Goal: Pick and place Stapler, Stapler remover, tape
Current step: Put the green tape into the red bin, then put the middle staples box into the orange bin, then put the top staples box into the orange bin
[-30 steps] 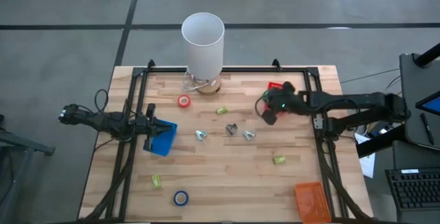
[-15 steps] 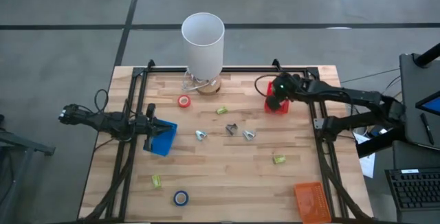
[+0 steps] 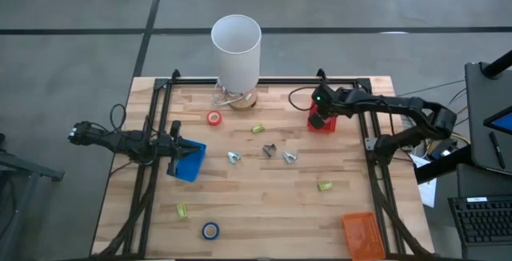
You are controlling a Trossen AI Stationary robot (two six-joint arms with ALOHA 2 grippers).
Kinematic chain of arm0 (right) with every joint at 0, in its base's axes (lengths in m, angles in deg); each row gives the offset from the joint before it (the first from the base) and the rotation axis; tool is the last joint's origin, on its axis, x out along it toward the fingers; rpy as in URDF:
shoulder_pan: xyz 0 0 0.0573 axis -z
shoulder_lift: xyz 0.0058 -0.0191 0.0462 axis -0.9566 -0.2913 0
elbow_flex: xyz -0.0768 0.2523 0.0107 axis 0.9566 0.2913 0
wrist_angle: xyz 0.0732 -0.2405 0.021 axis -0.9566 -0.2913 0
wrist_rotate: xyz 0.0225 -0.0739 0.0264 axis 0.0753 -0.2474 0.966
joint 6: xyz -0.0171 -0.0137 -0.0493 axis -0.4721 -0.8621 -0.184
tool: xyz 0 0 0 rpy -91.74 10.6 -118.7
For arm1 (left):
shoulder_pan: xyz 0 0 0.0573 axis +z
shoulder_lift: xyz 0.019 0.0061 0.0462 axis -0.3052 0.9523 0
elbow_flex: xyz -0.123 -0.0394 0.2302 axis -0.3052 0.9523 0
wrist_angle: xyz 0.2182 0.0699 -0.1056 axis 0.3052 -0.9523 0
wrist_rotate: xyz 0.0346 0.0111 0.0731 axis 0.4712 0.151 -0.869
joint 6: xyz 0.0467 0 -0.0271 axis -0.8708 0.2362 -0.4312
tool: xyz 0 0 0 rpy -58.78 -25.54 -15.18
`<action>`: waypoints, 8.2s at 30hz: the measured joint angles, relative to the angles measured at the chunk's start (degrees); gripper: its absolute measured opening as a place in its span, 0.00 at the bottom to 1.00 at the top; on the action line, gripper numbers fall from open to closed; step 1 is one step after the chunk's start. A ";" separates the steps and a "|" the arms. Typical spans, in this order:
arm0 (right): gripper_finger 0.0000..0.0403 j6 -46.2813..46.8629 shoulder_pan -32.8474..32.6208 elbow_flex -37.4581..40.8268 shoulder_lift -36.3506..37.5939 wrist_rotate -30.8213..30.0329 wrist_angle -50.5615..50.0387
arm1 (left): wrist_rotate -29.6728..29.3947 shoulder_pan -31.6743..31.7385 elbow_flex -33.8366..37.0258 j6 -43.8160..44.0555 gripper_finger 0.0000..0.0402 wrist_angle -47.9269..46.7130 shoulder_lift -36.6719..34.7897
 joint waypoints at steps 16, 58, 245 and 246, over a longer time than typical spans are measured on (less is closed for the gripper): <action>0.13 -1.05 0.46 -0.01 -1.83 -0.15 0.68 | 0.02 -0.02 0.02 -0.01 0.06 0.00 0.00; 0.43 6.20 -39.84 1.31 18.29 18.02 -14.41 | 0.00 0.00 0.02 0.00 0.06 0.00 -0.02; 0.28 49.86 -87.39 -19.49 -6.84 -29.04 -32.63 | 0.00 -0.02 0.00 -0.01 0.06 -0.04 0.28; 0.28 49.92 -87.15 -19.35 -6.80 -29.05 -32.62 | 0.01 0.00 0.00 0.00 0.06 -0.04 0.28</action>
